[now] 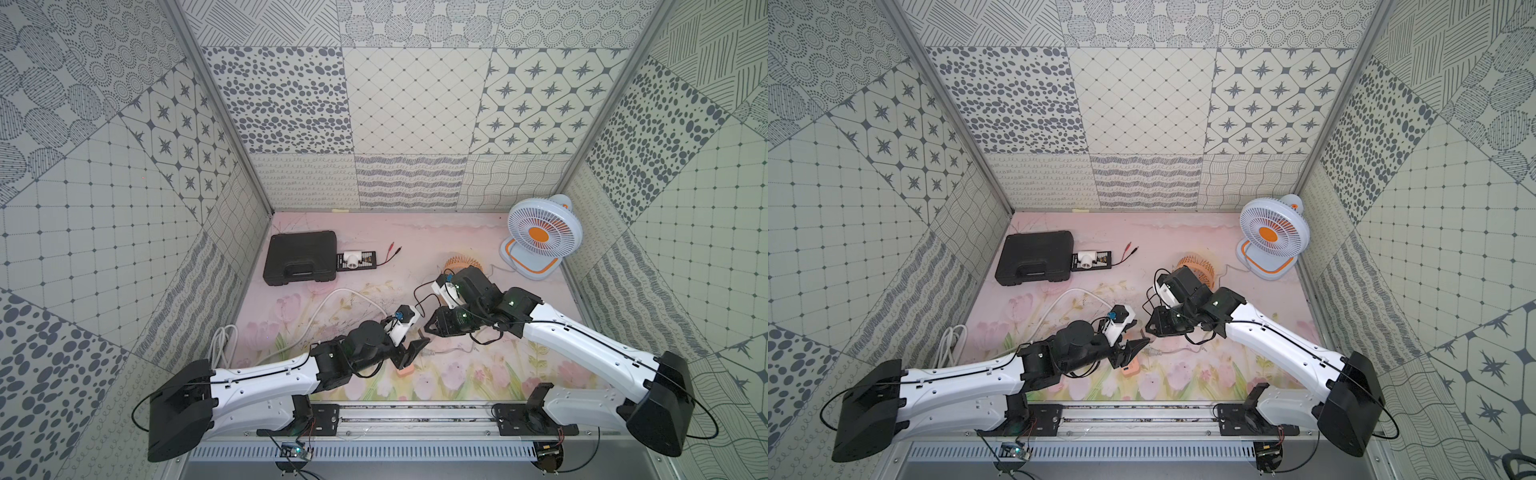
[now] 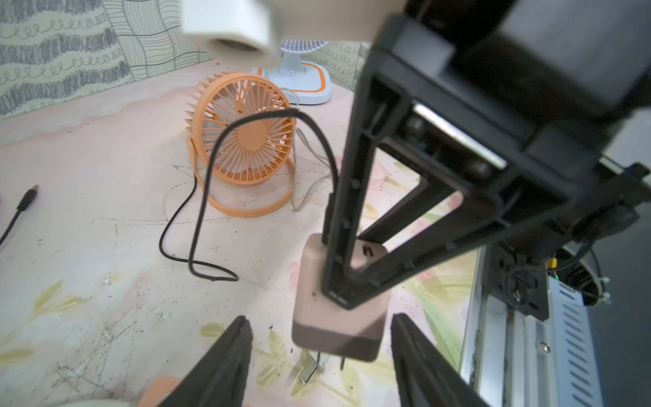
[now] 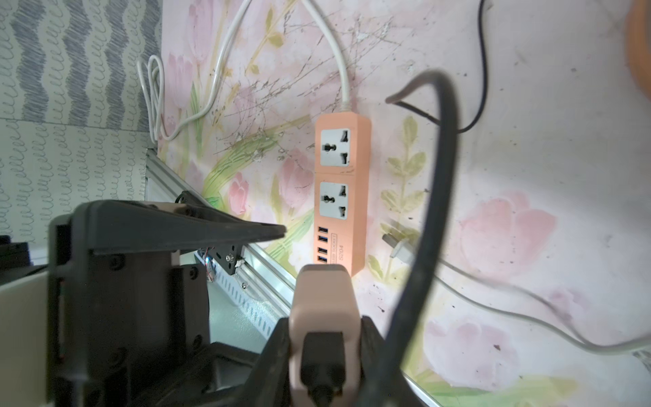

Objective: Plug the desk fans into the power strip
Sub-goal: Pick up the plug from the center of the board, then insert the plug into the socket.

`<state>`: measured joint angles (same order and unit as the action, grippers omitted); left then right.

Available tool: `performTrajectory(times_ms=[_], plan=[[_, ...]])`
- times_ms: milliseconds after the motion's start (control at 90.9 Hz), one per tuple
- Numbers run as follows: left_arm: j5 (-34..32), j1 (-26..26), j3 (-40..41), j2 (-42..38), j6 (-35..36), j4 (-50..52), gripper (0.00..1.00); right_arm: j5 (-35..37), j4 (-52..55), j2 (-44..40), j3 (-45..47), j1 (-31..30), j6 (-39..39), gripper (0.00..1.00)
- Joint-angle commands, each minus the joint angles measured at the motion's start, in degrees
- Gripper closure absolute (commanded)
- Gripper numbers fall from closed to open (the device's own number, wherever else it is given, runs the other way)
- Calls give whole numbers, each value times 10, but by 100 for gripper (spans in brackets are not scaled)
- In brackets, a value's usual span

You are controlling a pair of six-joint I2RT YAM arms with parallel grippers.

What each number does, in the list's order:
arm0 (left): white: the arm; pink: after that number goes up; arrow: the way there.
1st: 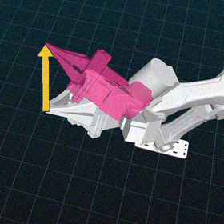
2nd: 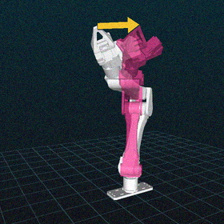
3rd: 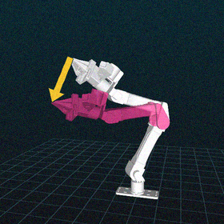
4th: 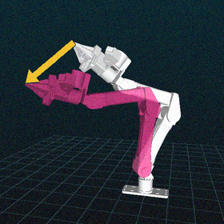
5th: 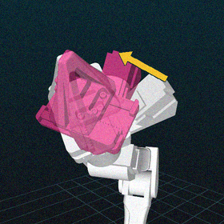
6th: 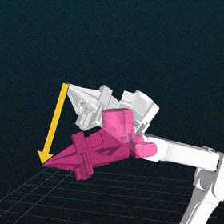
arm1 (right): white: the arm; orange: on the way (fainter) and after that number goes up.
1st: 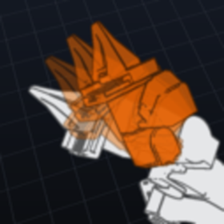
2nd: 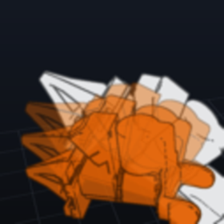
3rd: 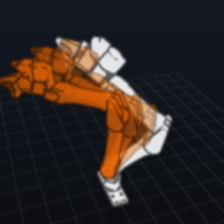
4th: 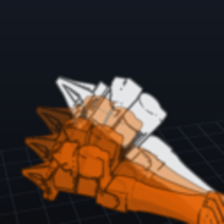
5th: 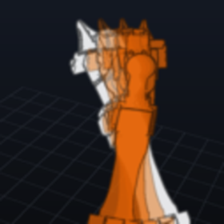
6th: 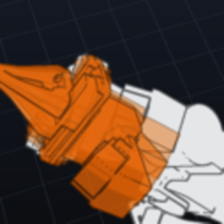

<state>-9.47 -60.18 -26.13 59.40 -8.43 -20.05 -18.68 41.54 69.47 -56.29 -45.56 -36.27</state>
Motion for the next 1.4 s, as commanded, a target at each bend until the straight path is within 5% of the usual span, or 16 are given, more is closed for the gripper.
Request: performTrajectory(times_ms=[0,187,374,572,1387], plan=[[-119,10,-7,-59,-153,51,20,91,-27,-44,14,7,-12,100],[-150,66,-43,-106,-412,329,11,208,-91,-86,63,10,-32,100],[13,146,-16,-74,-520,392,27,256,-206,-155,143,17,-37,100],[90,151,23,-34,-562,316,52,119,-219,-68,127,23,2,100],[158,152,62,-8,-590,202,58,103,-256,95,74,-68,-27,100]])
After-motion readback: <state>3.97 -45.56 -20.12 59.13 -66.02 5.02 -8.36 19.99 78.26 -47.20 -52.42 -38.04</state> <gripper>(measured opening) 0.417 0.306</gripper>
